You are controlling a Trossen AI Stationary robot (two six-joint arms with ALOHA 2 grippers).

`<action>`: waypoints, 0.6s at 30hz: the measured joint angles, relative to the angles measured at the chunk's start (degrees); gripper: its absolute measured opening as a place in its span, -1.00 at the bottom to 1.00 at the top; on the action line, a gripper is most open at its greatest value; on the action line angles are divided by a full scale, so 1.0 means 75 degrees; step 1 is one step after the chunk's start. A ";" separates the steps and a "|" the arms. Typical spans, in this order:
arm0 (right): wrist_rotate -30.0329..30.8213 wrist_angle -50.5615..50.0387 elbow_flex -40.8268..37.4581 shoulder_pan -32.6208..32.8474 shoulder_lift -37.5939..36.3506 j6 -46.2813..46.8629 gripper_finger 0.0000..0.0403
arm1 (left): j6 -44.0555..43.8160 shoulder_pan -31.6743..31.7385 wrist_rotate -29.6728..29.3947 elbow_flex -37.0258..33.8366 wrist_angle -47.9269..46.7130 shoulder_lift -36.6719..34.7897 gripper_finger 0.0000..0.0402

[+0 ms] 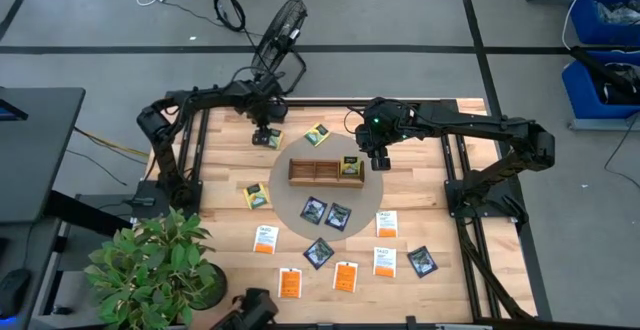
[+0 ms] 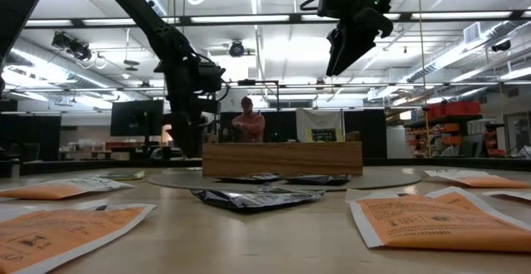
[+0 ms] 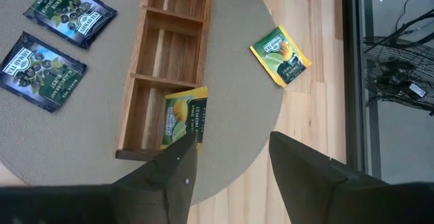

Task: Pick & Place Tea
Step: Put the yellow tea bag into the right section of the wooden organizer

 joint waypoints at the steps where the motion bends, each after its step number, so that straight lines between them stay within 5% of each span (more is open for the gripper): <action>1: 0.0000 0.0000 0.0000 0.0000 0.0000 0.0000 -0.04 | 0.0137 -0.0033 0.0042 0.0000 0.0047 0.0021 0.25; 18: -0.0197 0.0028 0.0000 0.0003 0.0000 0.0000 -0.04 | 0.0534 -0.0117 -0.0112 0.0031 0.0040 0.0646 0.24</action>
